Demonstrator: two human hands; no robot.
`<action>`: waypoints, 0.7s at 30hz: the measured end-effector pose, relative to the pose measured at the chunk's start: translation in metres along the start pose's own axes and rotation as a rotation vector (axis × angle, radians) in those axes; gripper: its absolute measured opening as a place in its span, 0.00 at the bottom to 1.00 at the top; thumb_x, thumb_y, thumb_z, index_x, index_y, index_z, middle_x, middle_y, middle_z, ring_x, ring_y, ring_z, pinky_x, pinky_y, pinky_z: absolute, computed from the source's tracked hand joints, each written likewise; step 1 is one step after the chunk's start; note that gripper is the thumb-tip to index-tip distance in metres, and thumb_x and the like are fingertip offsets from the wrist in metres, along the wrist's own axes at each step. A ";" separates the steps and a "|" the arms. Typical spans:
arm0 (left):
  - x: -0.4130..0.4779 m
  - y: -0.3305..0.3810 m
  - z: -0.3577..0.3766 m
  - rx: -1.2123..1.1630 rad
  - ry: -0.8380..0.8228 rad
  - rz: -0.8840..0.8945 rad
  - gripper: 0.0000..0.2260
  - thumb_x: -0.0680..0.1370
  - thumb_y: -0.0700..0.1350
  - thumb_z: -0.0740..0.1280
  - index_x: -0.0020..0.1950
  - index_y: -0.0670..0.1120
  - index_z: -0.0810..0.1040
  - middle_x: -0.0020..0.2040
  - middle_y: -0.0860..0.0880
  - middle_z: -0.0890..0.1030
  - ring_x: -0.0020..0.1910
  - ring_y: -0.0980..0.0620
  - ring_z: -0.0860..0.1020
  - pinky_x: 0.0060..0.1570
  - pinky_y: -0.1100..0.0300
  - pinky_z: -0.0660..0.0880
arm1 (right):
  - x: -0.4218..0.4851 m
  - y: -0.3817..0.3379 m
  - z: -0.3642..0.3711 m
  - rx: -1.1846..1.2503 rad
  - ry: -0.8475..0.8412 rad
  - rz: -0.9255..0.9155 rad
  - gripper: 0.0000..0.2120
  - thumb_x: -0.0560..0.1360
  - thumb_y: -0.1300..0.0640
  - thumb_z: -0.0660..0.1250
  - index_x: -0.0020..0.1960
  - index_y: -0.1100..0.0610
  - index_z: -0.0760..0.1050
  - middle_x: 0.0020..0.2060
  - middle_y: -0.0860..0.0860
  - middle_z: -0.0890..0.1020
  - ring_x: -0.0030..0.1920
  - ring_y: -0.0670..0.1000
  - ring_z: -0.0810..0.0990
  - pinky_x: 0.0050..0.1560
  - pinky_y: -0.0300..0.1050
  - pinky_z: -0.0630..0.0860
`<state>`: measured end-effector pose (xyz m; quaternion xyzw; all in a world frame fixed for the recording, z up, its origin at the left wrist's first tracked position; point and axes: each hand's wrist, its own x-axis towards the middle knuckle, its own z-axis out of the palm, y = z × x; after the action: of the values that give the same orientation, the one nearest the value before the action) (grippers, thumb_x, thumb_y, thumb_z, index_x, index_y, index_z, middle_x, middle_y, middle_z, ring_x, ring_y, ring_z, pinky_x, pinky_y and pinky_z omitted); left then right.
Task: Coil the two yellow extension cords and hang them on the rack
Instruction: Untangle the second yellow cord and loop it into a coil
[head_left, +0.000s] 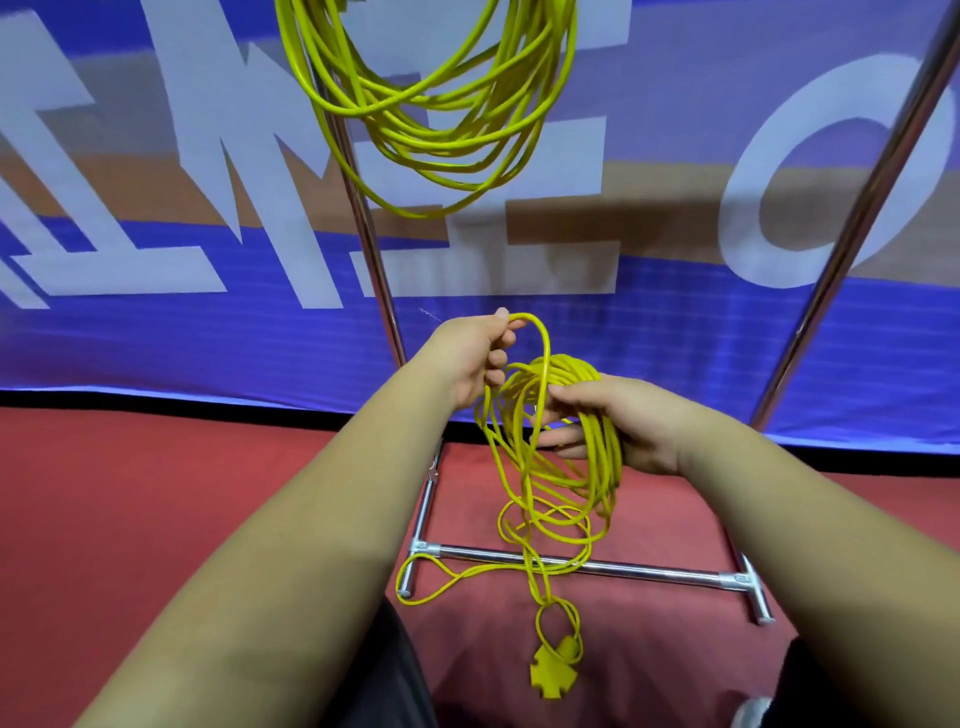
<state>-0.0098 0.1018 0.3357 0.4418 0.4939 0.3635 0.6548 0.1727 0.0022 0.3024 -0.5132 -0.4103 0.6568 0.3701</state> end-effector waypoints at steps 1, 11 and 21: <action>0.002 -0.002 0.000 0.059 0.050 0.021 0.13 0.86 0.50 0.61 0.53 0.45 0.81 0.37 0.53 0.73 0.27 0.57 0.65 0.28 0.62 0.60 | -0.001 0.000 0.002 0.019 -0.005 -0.016 0.13 0.84 0.52 0.67 0.64 0.57 0.81 0.53 0.57 0.87 0.59 0.64 0.87 0.64 0.63 0.80; -0.007 -0.018 0.004 1.146 0.376 0.319 0.12 0.76 0.38 0.66 0.60 0.38 0.75 0.59 0.38 0.77 0.58 0.37 0.77 0.57 0.46 0.77 | 0.002 -0.013 0.000 0.157 0.192 -0.095 0.06 0.82 0.55 0.70 0.51 0.57 0.83 0.38 0.53 0.84 0.36 0.51 0.85 0.46 0.54 0.83; -0.014 -0.055 0.010 1.016 -0.309 0.174 0.07 0.81 0.44 0.71 0.46 0.43 0.82 0.39 0.47 0.86 0.37 0.52 0.84 0.47 0.52 0.81 | 0.000 -0.027 -0.017 0.281 0.396 -0.103 0.09 0.85 0.53 0.65 0.52 0.54 0.83 0.42 0.49 0.90 0.39 0.48 0.89 0.42 0.45 0.80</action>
<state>-0.0010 0.0680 0.2897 0.7906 0.4670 0.0625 0.3910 0.1909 0.0155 0.3245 -0.5538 -0.2598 0.5743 0.5440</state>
